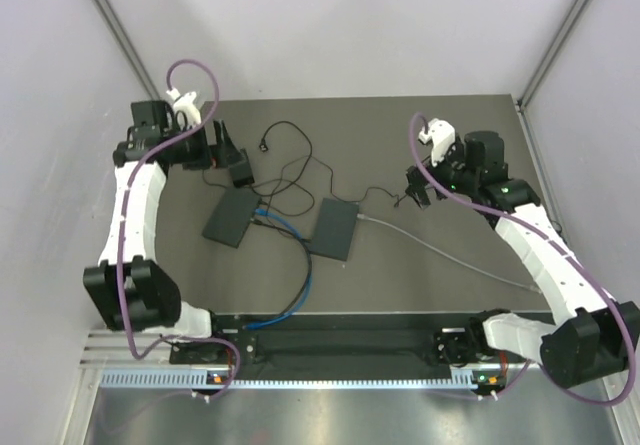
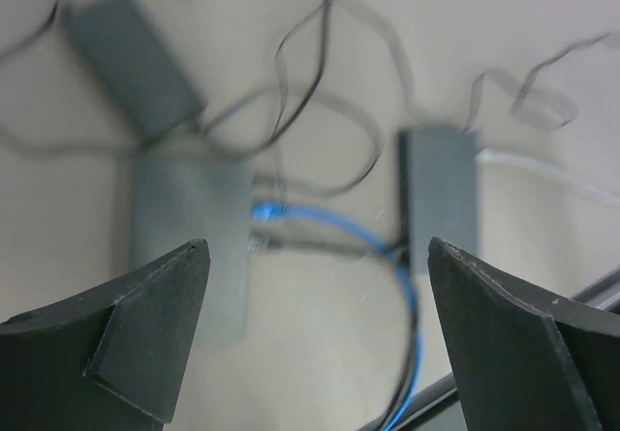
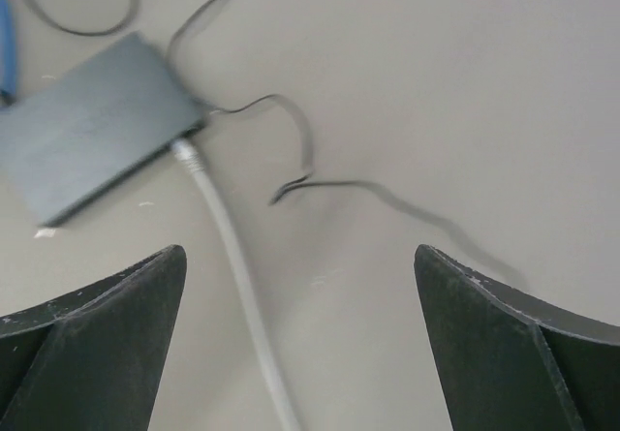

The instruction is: Insert the plug into the switch port

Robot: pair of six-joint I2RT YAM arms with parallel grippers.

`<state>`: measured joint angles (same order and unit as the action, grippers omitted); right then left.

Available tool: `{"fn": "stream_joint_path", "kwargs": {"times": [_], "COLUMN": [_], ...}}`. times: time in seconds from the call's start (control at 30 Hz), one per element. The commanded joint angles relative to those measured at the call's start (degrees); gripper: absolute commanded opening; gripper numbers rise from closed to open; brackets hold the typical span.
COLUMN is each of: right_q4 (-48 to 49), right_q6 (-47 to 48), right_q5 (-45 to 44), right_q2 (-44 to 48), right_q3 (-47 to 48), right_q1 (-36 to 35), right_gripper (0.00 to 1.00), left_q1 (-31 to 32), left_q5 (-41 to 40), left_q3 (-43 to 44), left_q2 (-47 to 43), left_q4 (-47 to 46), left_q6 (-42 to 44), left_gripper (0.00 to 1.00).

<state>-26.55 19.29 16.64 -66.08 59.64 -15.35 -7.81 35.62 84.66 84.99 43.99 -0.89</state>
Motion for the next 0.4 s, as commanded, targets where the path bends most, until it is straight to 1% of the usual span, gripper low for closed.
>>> {"fn": "stream_joint_path", "kwargs": {"times": [0.0,0.03,0.1,0.13,0.23,0.37], "right_q4": [-3.3,-3.2,-1.6,-0.5,1.5,0.4], "right_q6": [-10.7,-12.5,-15.2,-15.6,-15.8,-14.1], "right_q5": [5.9,4.8,3.9,2.4,1.1,2.0], "right_q2": [-0.1,-0.4,0.1,0.7,2.8,3.1], "right_q3": [-1.7,-2.5,-5.6,-6.7,-10.1,-10.0], "right_q1": [0.9,0.9,1.0,1.1,1.0,1.2], "right_gripper": [1.00,1.00,1.00,1.00,1.00,1.00], "left_q1": [0.3,0.3,0.4,0.4,0.3,0.4], "left_q5": [-6.9,-8.4,-9.8,-10.1,-12.3,-13.3], "left_q3": [-7.8,-12.2,-16.9,-20.8,-25.9,-27.8], "left_q2": [-8.6,-10.3,-15.3,-16.6,-20.5,-22.4], "left_q4": [2.2,1.9,0.7,-0.8,-2.0,-2.8], "left_q6": [6.1,6.8,7.9,8.3,8.8,8.6], "left_gripper": [0.99,0.99,0.99,0.99,0.99,0.99]}}
